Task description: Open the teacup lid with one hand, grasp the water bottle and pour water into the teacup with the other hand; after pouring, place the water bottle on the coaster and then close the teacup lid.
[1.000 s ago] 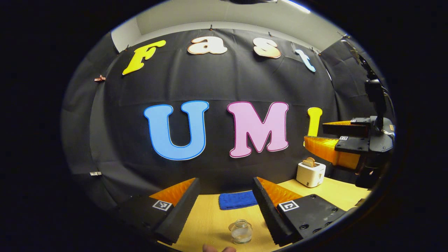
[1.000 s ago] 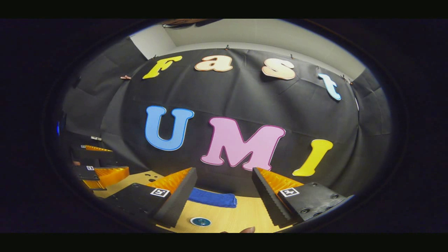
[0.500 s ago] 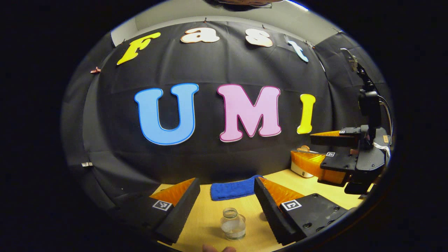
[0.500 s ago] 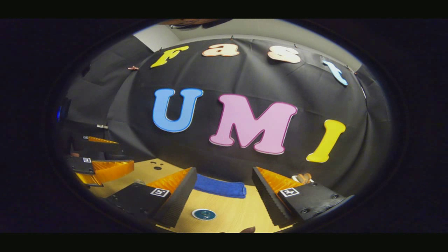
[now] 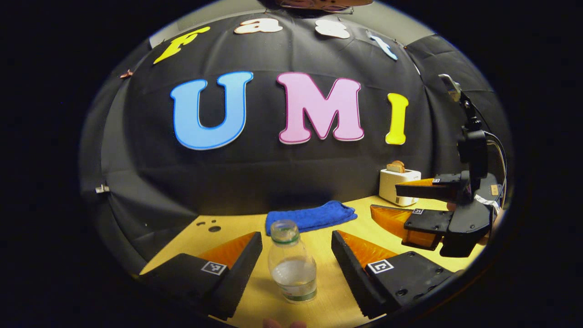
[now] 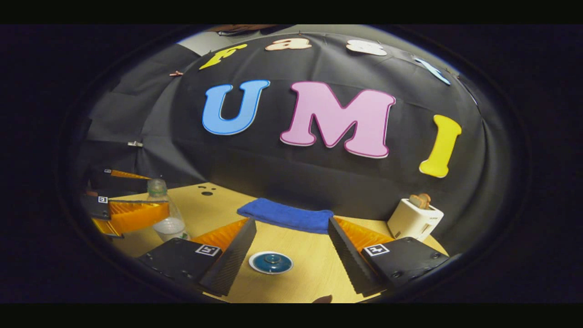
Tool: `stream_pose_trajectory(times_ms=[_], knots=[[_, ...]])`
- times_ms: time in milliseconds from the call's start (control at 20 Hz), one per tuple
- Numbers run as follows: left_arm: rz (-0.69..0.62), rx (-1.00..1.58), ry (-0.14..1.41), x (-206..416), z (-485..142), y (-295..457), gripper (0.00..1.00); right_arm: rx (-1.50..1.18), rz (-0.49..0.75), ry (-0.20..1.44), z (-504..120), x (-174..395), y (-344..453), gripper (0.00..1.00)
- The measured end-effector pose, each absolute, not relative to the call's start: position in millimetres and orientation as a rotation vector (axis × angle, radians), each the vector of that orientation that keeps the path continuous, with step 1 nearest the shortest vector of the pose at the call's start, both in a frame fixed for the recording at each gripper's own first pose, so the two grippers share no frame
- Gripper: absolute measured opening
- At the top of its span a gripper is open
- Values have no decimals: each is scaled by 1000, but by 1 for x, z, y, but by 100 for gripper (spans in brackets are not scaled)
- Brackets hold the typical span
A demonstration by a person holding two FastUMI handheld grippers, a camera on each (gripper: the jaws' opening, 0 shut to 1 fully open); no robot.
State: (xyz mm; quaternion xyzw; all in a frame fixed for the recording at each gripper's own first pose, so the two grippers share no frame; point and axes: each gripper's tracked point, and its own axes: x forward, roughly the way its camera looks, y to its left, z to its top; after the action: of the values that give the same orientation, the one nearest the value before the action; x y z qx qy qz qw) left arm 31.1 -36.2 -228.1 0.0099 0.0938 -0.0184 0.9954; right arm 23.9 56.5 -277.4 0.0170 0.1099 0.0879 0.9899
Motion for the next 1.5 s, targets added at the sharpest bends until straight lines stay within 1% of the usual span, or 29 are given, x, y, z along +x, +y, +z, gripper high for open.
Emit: stream_pose_trajectory(times_ms=[300, 350, 400, 450, 500, 550, 650, 700, 750, 800, 850, 900, 1100, 1200, 1250, 1300, 1450, 1500], knots=[[-18, 11, 215, 39, -282, -40, 98, 42, 232, 282, -335, 25, 78, 96], [-17, 3, 220, 41, -289, -41, 98, 36, 246, 295, -343, 26, 82, 94], [-17, -6, 227, 42, -295, -41, 98, 38, 259, 311, -350, 28, 84, 94], [-16, -13, 231, 43, -299, -41, 100, 52, 272, 330, -358, 28, 86, 89], [-14, -16, 232, 44, -302, -42, 100, 73, 279, 350, -365, 28, 88, 87], [-14, -18, 233, 45, -305, -42, 98, 95, 280, 367, -371, 28, 88, 83], [-21, -13, 229, 48, -308, -45, 98, 125, 283, 387, -377, 31, 90, 75], [-22, -7, 226, 48, -309, -46, 98, 128, 283, 392, -380, 32, 90, 75], [-21, -4, 224, 49, -310, -46, 98, 129, 287, 396, -383, 32, 90, 70], [-20, -5, 221, 50, -310, -46, 98, 133, 289, 404, -388, 34, 90, 69], [-20, -8, 221, 52, -312, -46, 98, 150, 304, 411, -389, 32, 92, 58], [-19, -10, 222, 53, -313, -47, 99, 166, 313, 413, -387, 31, 94, 54], [-17, -13, 228, 56, -318, -47, 99, 165, 328, 403, -386, 33, 97, 27], [-14, -12, 233, 56, -322, -47, 98, 148, 339, 395, -386, 33, 100, 35], [-14, -13, 233, 57, -322, -47, 98, 144, 343, 389, -385, 32, 99, 29], [-12, -14, 235, 55, -323, -47, 98, 143, 346, 381, -381, 31, 99, 27], [-9, -15, 237, 56, -324, -48, 98, 147, 342, 363, -378, 34, 97, 27], [-8, -12, 236, 56, -325, -49, 98, 153, 340, 359, -376, 35, 96, 22]])
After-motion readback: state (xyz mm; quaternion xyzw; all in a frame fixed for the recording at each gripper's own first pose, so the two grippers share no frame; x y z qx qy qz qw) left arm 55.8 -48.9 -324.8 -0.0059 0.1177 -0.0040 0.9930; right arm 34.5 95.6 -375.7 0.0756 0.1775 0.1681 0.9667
